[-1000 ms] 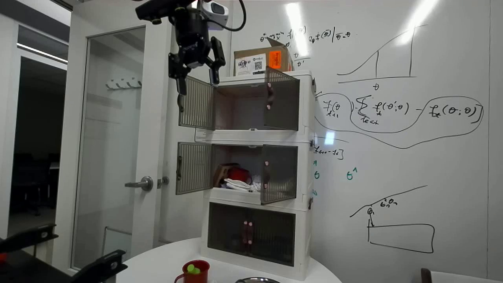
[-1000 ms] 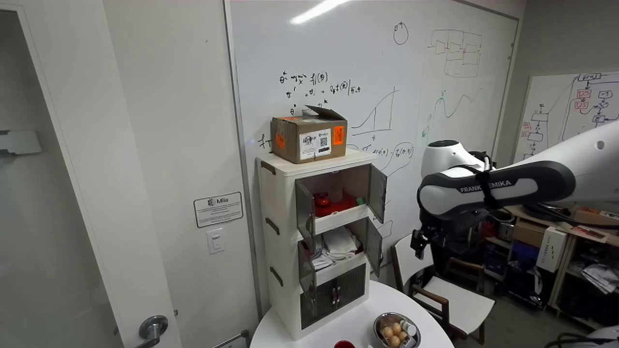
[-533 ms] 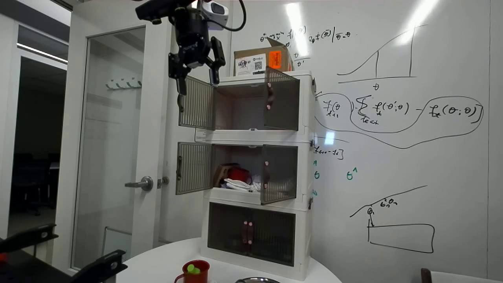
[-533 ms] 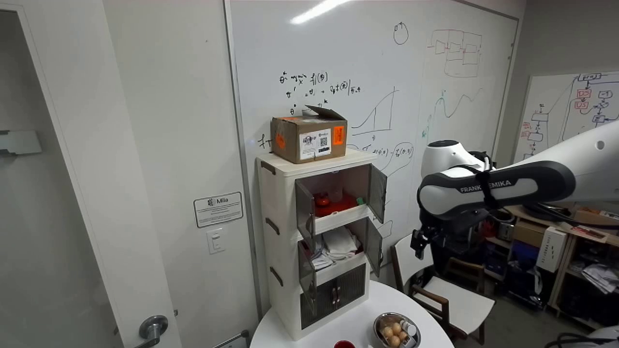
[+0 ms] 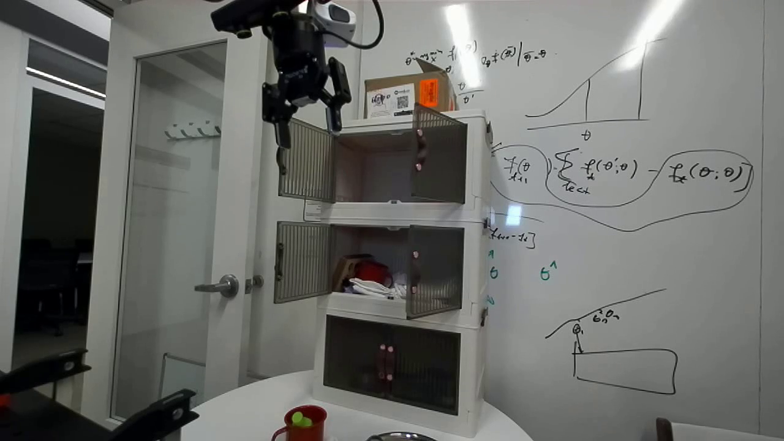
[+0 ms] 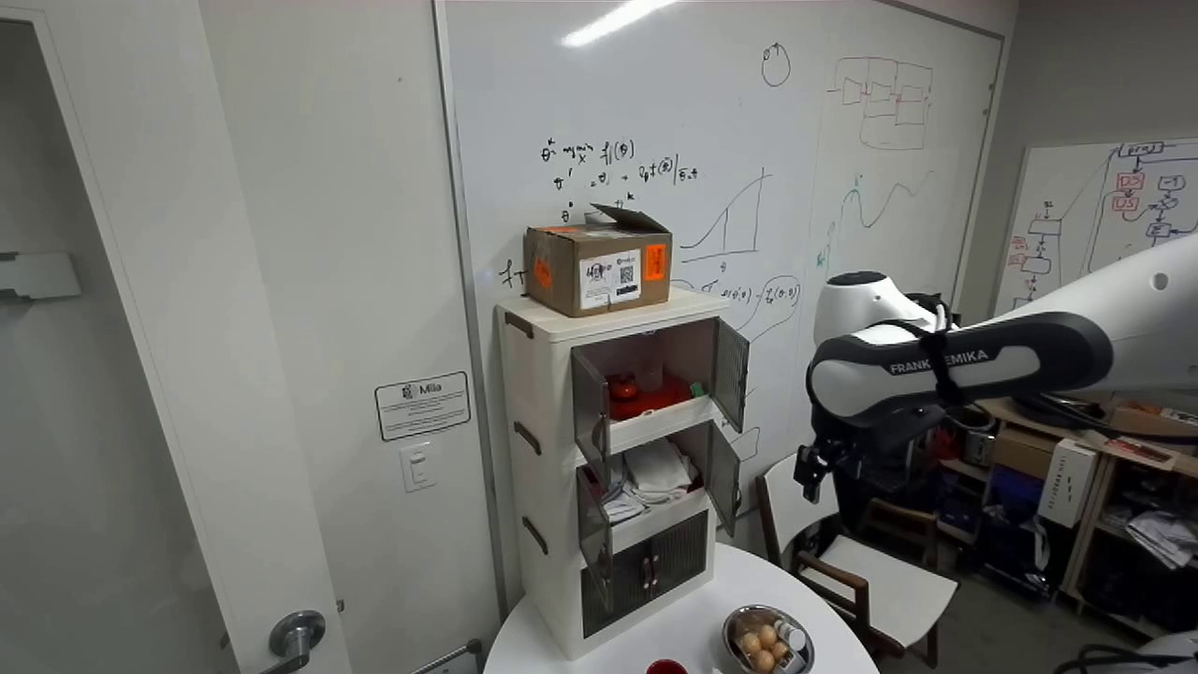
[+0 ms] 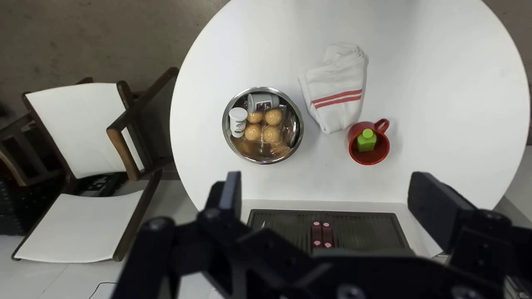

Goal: Put the red mug in the open upper cabinet.

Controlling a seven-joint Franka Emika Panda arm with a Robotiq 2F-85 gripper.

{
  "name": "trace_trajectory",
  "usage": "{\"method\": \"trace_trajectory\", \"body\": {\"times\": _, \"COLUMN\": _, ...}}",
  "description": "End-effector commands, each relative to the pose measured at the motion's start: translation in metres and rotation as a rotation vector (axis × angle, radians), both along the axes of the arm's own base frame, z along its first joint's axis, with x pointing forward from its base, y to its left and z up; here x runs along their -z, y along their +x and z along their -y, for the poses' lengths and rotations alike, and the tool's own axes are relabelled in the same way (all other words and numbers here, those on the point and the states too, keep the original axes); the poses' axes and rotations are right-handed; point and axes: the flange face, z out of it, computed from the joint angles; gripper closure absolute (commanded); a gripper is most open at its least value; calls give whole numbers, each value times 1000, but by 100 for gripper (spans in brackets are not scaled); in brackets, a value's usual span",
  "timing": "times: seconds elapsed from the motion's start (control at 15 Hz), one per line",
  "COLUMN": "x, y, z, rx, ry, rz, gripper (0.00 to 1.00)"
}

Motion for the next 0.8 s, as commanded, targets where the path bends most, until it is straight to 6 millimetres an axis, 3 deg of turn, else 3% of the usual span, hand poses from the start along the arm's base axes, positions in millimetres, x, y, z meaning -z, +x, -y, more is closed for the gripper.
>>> {"method": "trace_trajectory", "body": {"times": 0.0, "x": 11, "y": 16, "z": -15, "rx": -68, "ry": -18, "rz": -3, "gripper": 0}}
{"method": "trace_trajectory", "body": {"times": 0.33, "x": 44, "y": 70, "z": -59, "rx": -241, "ry": 1, "rz": 38, "gripper": 0}}
{"method": "trace_trajectory", "body": {"times": 0.73, "x": 105, "y": 143, "z": -103, "rx": -371, "ry": 0, "rz": 25, "gripper": 0}}
